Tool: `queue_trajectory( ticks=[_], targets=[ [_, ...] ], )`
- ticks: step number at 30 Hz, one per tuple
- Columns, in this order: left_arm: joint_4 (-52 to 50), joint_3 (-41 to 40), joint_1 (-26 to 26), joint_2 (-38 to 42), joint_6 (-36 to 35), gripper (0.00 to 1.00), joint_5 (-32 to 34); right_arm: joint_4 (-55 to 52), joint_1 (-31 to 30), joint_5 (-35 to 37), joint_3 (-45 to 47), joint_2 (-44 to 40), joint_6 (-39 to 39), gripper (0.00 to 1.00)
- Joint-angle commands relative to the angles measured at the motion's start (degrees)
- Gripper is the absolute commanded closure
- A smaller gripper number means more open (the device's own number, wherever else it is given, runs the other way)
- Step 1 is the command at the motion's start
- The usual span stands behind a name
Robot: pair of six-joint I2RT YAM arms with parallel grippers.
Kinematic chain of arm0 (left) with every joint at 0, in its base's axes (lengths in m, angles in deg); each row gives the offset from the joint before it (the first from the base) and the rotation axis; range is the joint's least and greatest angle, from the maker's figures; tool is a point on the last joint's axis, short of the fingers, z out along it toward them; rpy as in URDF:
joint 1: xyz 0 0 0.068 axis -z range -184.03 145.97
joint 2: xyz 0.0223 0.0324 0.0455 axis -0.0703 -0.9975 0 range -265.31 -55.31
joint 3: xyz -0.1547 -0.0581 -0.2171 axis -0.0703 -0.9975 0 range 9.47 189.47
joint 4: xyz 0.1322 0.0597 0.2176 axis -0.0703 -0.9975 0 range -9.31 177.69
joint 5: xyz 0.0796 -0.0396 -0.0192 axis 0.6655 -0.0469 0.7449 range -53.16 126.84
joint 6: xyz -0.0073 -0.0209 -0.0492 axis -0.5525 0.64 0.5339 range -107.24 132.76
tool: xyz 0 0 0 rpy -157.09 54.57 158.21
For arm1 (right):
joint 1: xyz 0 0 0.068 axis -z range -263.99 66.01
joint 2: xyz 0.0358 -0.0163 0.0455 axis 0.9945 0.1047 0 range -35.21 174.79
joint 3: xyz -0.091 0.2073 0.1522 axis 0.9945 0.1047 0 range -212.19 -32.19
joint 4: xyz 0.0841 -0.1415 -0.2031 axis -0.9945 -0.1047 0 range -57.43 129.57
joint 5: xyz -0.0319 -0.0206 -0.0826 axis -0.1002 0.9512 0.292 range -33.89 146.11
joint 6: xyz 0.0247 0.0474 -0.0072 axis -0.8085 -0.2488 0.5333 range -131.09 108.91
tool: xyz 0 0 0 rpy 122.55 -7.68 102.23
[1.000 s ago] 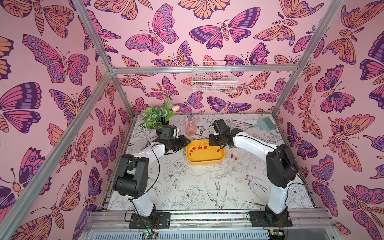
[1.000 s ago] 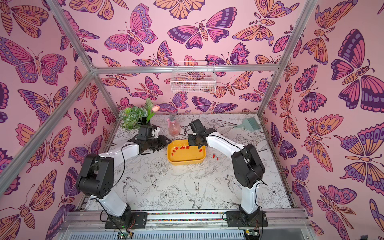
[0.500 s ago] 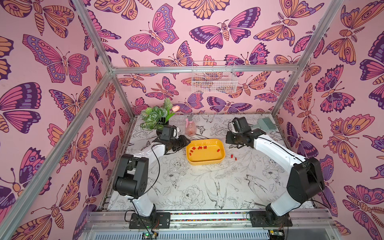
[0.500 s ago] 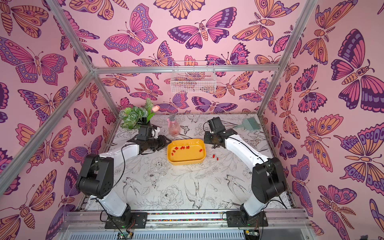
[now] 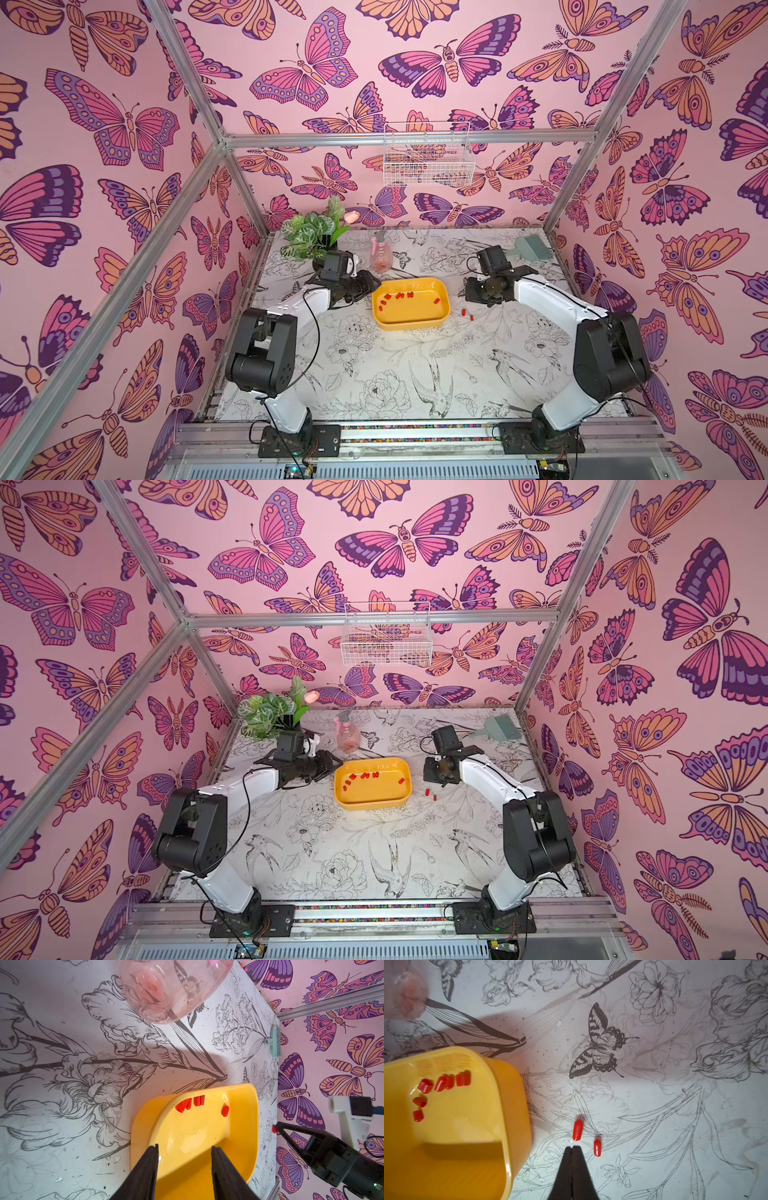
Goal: Take the screw protection sleeves out of the storage box
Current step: Place the screw protection sleeve at the center of the board.
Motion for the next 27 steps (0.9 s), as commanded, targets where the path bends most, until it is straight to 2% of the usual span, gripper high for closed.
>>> queue_trajectory(
  ticks=[1,27],
  targets=[
    [-1.45,0.59,0.11,-0.67,-0.67,0.53,-0.53,0.23,0.88,-0.7,0.81,3.01,1.75,0.96],
    [-1.83,0.57,0.08,-0.72,-0.55,0.53,-0.33,2.85,2.23,-1.94,-0.48,11.28,2.02,0.96]
  ],
)
